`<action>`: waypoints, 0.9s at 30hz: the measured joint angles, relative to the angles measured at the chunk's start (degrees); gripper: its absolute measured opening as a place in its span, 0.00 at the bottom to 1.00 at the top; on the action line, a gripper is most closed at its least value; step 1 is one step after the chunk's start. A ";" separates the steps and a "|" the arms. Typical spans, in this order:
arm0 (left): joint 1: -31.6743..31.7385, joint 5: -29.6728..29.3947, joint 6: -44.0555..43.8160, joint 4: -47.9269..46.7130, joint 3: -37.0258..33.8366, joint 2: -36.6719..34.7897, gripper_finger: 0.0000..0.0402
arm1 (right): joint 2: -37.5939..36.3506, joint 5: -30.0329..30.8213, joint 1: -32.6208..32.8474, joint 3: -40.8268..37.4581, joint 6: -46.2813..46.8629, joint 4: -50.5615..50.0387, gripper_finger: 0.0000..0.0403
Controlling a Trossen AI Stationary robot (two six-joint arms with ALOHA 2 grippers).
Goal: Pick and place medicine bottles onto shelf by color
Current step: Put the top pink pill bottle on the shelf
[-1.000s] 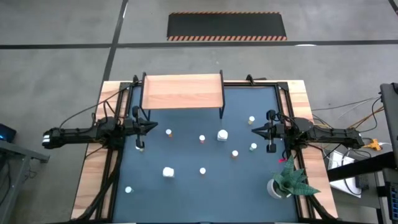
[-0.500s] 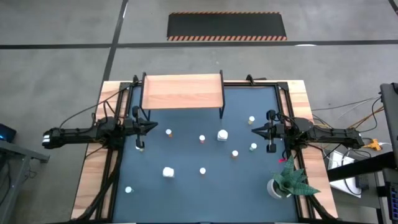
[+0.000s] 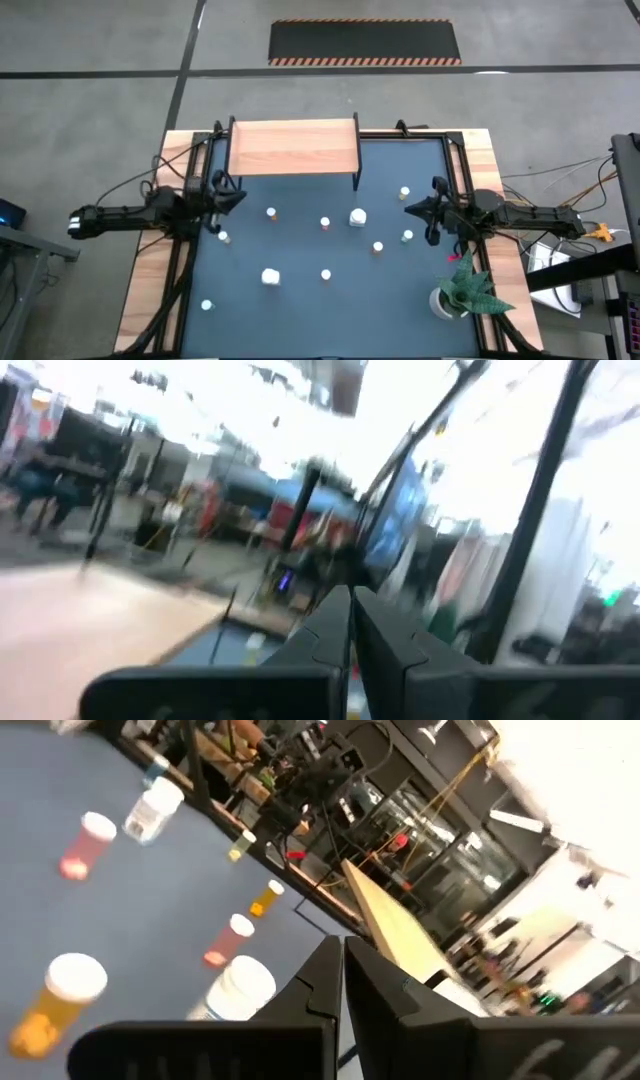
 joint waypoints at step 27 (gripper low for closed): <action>-0.02 -0.52 9.13 26.92 5.31 7.69 0.00 | 0.00 0.04 0.00 -0.01 30.80 2.36 0.02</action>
